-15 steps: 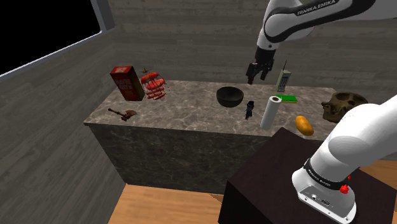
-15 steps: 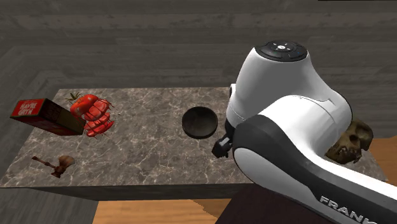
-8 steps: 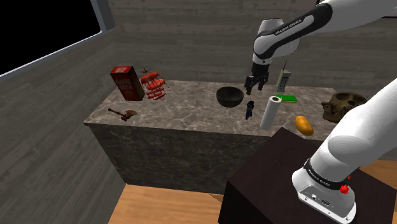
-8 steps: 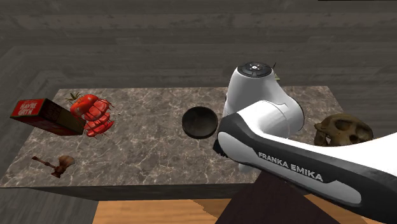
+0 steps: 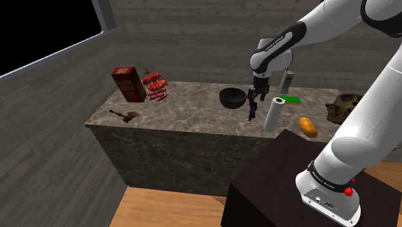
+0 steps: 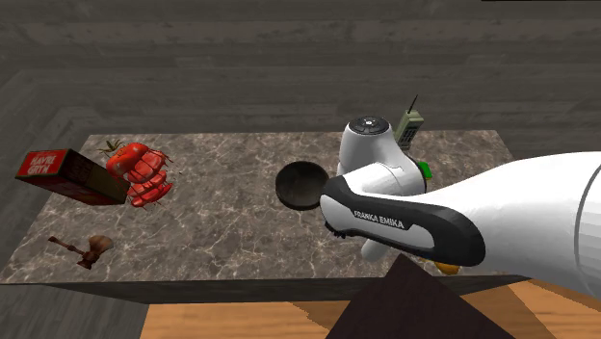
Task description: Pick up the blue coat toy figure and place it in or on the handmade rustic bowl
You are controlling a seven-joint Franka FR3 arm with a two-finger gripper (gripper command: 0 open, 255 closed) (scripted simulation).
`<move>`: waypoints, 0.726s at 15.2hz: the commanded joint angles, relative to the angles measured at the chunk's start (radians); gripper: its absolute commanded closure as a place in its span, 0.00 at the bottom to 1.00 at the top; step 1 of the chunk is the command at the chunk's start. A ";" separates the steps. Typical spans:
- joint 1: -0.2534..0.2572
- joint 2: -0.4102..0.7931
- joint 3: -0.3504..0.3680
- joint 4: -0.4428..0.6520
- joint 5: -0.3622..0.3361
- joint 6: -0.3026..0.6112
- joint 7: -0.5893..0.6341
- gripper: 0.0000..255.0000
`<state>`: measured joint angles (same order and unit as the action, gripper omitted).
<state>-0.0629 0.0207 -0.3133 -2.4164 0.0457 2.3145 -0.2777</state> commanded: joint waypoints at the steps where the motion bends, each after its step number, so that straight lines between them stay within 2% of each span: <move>1: -0.001 0.018 0.000 -0.008 0.008 0.024 -0.008 0.00; 5: -0.001 0.064 0.004 -0.029 0.033 0.089 -0.026 0.00; 11: -0.001 0.064 0.004 -0.029 0.033 0.089 -0.026 0.00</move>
<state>-0.0638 0.0848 -0.3096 -2.4454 0.0786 2.4027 -0.3036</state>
